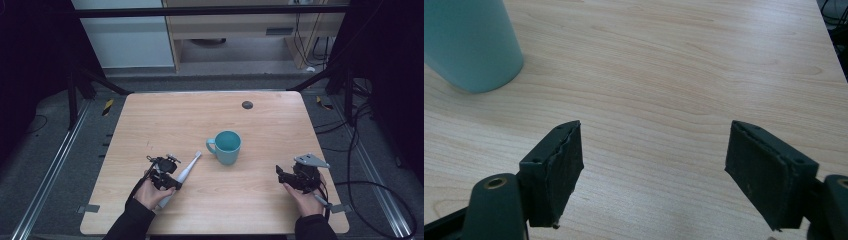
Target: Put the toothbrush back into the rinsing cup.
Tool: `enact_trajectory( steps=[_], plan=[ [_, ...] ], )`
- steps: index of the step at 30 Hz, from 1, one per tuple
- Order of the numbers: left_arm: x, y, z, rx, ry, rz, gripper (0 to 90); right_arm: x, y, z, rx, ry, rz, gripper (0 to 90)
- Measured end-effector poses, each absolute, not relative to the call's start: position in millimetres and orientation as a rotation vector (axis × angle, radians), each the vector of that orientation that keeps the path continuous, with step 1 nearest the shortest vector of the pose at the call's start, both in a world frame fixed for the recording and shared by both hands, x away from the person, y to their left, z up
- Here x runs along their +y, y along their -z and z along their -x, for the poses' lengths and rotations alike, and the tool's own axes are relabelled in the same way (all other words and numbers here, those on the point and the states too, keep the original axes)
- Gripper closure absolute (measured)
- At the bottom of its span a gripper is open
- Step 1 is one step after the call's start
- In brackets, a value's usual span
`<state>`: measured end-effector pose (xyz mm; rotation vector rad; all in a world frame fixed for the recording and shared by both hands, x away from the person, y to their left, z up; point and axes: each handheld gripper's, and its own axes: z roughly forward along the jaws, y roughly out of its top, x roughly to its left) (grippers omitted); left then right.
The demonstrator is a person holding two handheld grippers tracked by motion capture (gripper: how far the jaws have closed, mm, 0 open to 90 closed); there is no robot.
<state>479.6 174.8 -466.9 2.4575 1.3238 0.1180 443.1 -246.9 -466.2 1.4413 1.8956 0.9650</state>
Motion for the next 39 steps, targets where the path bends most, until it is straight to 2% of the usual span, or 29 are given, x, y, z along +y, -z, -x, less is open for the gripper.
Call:
enact_trajectory(
  steps=[6, 20, 30, 39],
  plan=[
    [176.6, 464.8, -478.4, 1.299, -0.129, -2.472, 66.0, -247.3, 466.2, -443.2, 1.894, -0.966, -1.441, 22.8],
    [204.4, 427.6, -477.2, 1.315, -0.265, -2.324, 65.9, -247.9, 465.9, -442.7, 1.885, -0.971, -1.448, 22.4],
    [224.1, 381.5, -487.3, 1.305, -0.424, -2.095, 65.9, -247.0, 465.8, -441.5, 1.862, -0.978, -1.437, 20.7],
    [209.6, 367.6, -504.5, 1.270, -0.532, -1.938, 66.0, -245.5, 465.4, -440.1, 1.858, -0.995, -1.417, 19.6]
  ],
)
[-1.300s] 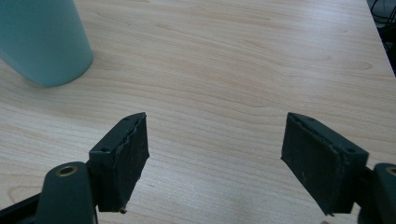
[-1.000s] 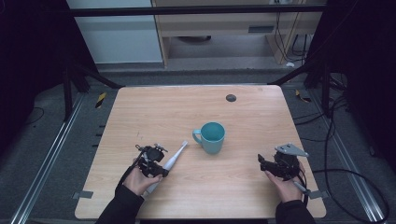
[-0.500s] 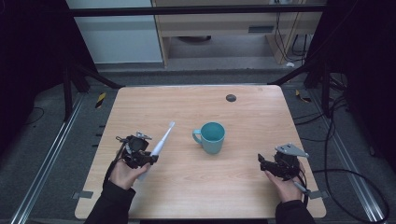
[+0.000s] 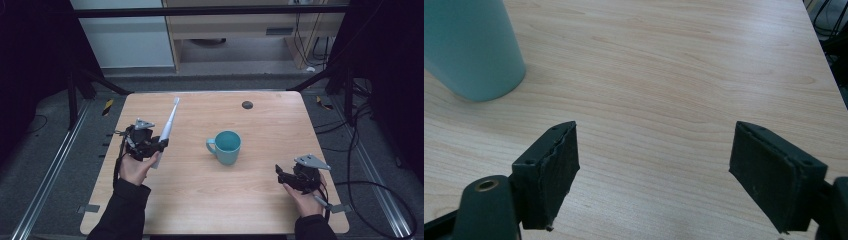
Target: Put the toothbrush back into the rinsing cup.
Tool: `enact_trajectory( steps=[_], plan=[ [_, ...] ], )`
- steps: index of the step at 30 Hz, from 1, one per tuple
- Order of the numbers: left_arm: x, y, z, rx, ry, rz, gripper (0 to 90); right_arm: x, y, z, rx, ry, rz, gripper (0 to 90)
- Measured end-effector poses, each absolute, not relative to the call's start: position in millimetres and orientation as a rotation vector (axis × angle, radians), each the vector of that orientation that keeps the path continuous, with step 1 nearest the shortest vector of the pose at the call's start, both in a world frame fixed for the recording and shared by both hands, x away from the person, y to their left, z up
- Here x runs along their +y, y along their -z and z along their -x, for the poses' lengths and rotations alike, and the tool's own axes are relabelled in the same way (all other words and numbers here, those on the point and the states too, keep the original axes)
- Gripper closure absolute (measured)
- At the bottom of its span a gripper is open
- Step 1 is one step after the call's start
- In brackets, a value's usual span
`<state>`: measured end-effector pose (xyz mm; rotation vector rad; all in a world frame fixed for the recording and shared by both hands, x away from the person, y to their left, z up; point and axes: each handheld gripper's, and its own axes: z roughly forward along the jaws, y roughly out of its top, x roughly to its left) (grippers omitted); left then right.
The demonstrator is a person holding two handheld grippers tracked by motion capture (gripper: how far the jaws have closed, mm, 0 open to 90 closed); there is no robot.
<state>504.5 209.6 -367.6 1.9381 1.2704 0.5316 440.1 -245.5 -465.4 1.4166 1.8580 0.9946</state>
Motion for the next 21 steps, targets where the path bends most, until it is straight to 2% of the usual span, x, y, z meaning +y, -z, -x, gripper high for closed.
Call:
enact_trajectory(
  steps=[12, 21],
  plan=[
    [173.0, 361.2, -520.8, 1.206, -0.636, -1.788, 65.9, -244.8, 465.4, -439.5, 1.851, -0.996, -1.396, 19.3],
    [146.2, 355.6, -528.6, 1.161, -0.668, -1.706, 65.9, -244.3, 466.4, -440.2, 1.852, -0.990, -1.383, 18.7]
  ],
)
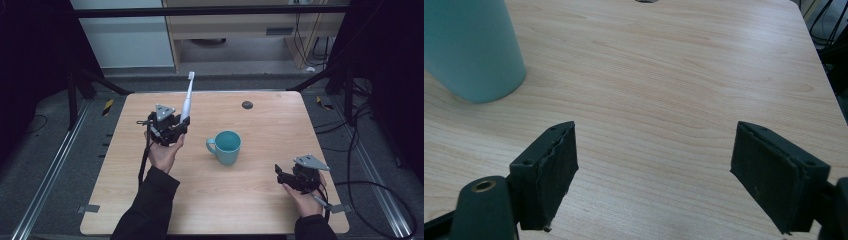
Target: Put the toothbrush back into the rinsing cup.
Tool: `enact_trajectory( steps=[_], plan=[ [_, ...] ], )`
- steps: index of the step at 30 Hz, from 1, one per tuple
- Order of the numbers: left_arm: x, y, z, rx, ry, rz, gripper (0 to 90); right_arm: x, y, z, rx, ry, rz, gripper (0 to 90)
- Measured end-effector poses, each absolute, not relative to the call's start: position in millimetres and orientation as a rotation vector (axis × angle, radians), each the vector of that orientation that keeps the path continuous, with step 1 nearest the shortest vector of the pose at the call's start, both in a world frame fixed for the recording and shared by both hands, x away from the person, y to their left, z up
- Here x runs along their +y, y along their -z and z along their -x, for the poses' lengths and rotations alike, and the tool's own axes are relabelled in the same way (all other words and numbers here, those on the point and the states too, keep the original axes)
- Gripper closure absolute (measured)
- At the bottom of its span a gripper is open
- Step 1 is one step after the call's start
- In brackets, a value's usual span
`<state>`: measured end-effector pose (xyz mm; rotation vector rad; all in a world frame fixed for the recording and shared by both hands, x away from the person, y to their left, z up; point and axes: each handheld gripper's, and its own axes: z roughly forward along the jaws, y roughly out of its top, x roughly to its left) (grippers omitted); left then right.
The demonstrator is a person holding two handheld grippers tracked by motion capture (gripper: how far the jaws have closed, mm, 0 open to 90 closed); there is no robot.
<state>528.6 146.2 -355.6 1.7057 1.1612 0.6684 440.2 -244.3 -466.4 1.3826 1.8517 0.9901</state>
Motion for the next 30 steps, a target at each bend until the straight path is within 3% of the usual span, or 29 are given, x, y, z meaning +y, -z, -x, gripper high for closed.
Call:
enact_trajectory(
  steps=[16, 30],
  plan=[
    [85.2, 362.3, -538.2, 1.101, -0.735, -1.584, 65.9, -244.6, 467.4, -440.9, 1.847, -0.983, -1.380, 18.4],
    [45.3, 381.5, -537.4, 1.071, -0.721, -1.594, 65.9, -246.8, 469.3, -440.2, 1.837, -0.993, -1.385, 18.8]
  ],
)
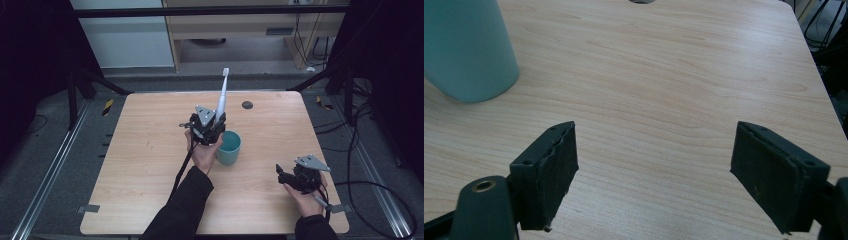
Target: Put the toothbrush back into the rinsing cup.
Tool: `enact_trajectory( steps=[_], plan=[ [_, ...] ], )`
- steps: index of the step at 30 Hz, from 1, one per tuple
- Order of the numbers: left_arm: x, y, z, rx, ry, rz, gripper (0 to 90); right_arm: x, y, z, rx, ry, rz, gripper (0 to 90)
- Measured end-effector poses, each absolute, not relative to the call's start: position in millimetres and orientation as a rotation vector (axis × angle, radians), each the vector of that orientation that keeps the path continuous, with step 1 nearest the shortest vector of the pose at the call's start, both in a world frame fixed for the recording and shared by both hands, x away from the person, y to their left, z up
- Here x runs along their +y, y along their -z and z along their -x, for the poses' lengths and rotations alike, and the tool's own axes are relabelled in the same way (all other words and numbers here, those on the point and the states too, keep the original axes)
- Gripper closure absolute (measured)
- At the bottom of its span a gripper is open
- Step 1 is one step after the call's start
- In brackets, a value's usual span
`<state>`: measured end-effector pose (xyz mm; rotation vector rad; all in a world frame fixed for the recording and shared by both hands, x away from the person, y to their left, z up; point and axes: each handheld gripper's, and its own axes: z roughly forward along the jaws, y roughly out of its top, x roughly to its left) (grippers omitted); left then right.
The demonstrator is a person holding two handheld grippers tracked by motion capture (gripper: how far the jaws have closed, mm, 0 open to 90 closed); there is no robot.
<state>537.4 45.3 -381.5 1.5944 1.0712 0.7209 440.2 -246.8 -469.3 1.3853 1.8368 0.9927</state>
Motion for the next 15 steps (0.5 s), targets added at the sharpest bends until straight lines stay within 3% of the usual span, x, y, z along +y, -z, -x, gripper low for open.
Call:
enact_trajectory(
  steps=[15],
  plan=[
    [30.2, 401.3, -538.2, 1.041, -0.676, -1.636, 65.9, -246.7, 469.7, -440.3, 1.840, -0.989, -1.375, 18.9]
  ],
)
